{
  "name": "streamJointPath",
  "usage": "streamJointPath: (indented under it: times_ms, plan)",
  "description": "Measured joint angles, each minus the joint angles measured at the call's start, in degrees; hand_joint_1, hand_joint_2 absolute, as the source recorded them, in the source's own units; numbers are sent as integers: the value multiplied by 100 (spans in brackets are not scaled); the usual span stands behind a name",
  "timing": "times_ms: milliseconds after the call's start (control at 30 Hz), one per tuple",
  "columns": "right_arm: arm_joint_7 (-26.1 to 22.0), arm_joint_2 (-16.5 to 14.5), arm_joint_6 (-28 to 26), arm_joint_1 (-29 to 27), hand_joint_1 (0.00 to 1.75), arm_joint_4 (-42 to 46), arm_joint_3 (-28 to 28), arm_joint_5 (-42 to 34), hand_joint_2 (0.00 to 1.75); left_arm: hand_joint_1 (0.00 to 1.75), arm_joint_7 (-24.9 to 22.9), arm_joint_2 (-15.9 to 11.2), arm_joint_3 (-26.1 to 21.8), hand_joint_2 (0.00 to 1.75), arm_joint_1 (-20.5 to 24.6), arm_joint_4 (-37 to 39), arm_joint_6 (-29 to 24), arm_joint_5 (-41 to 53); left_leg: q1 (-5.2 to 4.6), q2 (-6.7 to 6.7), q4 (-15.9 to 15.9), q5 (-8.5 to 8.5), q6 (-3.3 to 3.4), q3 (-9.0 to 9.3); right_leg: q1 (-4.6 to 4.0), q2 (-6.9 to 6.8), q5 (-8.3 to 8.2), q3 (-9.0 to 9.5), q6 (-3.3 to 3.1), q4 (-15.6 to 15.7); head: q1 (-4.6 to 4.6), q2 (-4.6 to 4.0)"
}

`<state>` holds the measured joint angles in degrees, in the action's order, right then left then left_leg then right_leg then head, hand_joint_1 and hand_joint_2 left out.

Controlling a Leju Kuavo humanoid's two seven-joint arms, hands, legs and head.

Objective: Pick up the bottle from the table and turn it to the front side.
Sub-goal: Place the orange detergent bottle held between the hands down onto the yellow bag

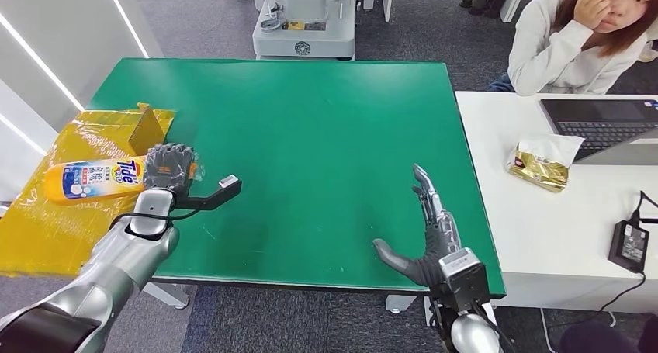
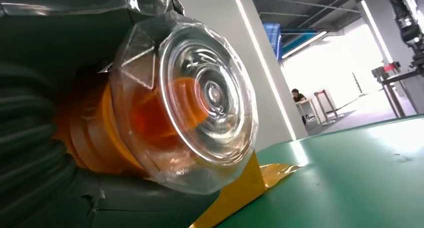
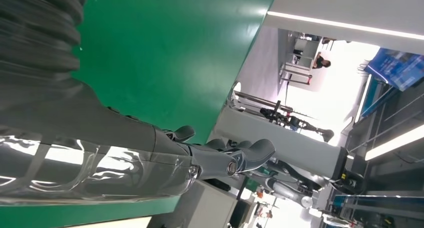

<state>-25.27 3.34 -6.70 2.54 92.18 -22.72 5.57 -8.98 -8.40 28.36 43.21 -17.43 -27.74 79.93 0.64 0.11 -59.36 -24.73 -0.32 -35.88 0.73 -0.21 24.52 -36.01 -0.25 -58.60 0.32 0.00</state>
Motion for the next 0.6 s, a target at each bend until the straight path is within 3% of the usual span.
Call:
streamJointPath:
  times_ms: [333,600]
  plan:
    - [62,-57,75,237,0,-108,-162,6,175,175,746,67,-51,175,11,67,326,-66,0,0,-1,0,0,1,0,1,0,-2,0,0,0,0]
    - [111,-77,117,253,0,-106,-207,29,175,175,837,136,-136,175,21,83,554,-150,0,1,-1,0,0,1,0,1,0,-2,0,0,0,0]
